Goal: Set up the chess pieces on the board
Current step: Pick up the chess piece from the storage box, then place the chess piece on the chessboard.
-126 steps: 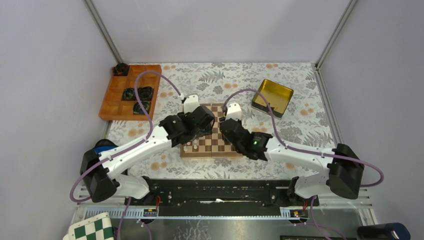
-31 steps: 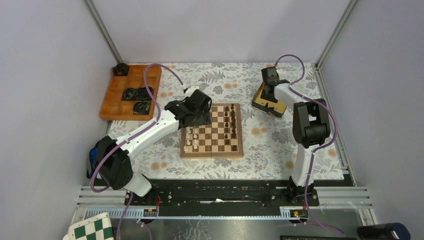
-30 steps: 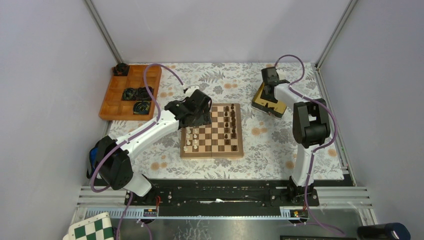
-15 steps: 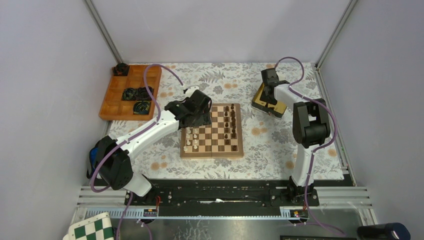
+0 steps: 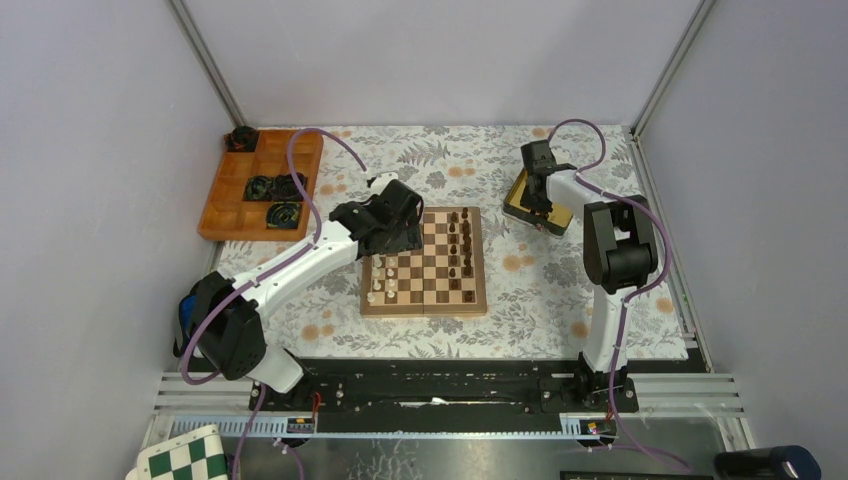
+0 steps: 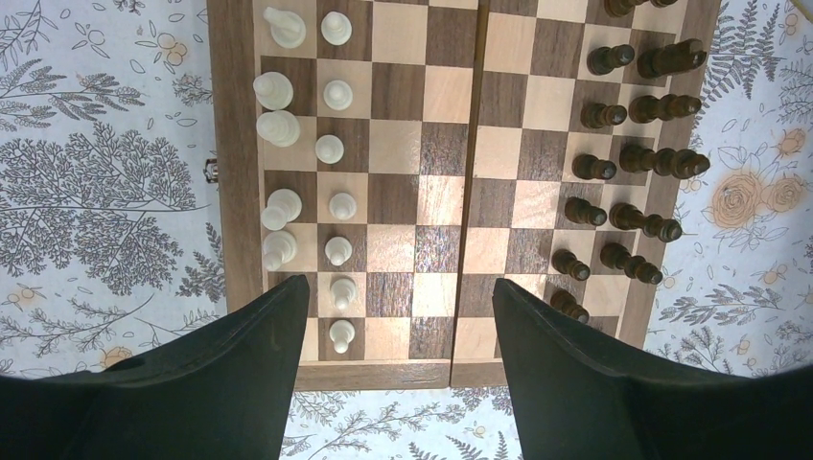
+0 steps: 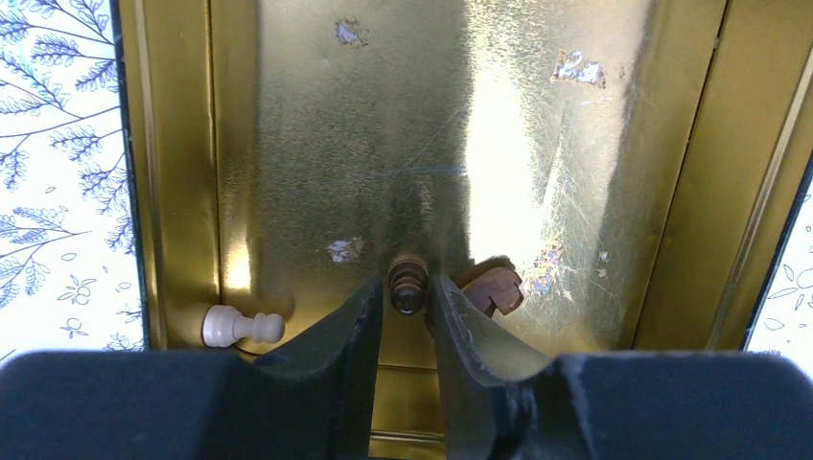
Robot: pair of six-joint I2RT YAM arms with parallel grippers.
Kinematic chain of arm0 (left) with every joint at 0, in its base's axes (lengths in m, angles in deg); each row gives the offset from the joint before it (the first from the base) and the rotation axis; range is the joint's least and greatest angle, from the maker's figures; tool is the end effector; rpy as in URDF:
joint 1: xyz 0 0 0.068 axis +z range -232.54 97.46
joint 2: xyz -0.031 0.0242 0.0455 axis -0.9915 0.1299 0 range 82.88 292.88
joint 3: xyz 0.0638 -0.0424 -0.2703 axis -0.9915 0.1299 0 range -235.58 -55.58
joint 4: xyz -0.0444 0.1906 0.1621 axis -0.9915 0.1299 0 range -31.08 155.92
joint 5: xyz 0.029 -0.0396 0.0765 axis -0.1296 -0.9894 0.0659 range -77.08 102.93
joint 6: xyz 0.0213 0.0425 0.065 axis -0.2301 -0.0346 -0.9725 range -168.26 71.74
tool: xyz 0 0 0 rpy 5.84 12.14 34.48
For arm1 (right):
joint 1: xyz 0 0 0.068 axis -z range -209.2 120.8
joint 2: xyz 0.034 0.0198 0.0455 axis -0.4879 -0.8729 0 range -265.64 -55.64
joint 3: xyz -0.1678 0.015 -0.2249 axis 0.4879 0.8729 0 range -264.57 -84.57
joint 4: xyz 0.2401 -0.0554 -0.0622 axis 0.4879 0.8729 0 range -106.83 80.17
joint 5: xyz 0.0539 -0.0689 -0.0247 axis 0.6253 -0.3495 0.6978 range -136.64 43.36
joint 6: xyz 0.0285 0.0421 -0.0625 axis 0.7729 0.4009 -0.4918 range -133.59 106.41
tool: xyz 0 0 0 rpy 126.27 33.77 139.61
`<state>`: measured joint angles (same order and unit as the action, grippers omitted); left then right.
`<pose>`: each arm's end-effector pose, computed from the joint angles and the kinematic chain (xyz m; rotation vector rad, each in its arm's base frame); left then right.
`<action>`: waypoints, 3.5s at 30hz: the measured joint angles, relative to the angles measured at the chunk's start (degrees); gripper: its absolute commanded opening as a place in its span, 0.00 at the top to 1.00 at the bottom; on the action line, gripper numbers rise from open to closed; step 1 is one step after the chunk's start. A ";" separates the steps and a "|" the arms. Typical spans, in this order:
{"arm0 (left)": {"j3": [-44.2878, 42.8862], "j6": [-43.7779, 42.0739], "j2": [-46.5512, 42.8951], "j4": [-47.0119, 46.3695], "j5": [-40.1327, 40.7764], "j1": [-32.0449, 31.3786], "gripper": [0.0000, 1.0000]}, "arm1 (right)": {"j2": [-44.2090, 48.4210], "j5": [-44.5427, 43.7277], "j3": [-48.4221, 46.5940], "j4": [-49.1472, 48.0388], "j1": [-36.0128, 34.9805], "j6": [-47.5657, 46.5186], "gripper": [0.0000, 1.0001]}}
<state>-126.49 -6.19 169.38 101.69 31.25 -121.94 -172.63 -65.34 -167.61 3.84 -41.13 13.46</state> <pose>0.2621 -0.1871 0.2602 -0.1733 2.5130 -0.1577 0.4498 0.0723 0.1595 0.4505 2.4152 -0.1196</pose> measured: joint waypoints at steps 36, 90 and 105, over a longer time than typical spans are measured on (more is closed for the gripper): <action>0.13 -0.02 0.02 -0.83 -0.39 0.57 0.22 | 1.01 -1.66 -5.18 2.25 0.00 -4.44 1.00; 5.51 5.60 -9.01 0.94 -1.33 1.60 0.22 | 37.55 -10.67 31.74 3.74 -54.21 7.28 1.00; 6.25 5.64 -8.31 1.03 -1.36 1.60 0.22 | 33.11 -11.63 32.89 -3.87 -54.21 9.11 1.00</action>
<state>-120.24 -0.55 161.07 102.71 29.90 -120.34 -139.52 -76.97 -134.72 -0.03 -95.33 22.57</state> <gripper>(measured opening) 0.778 0.165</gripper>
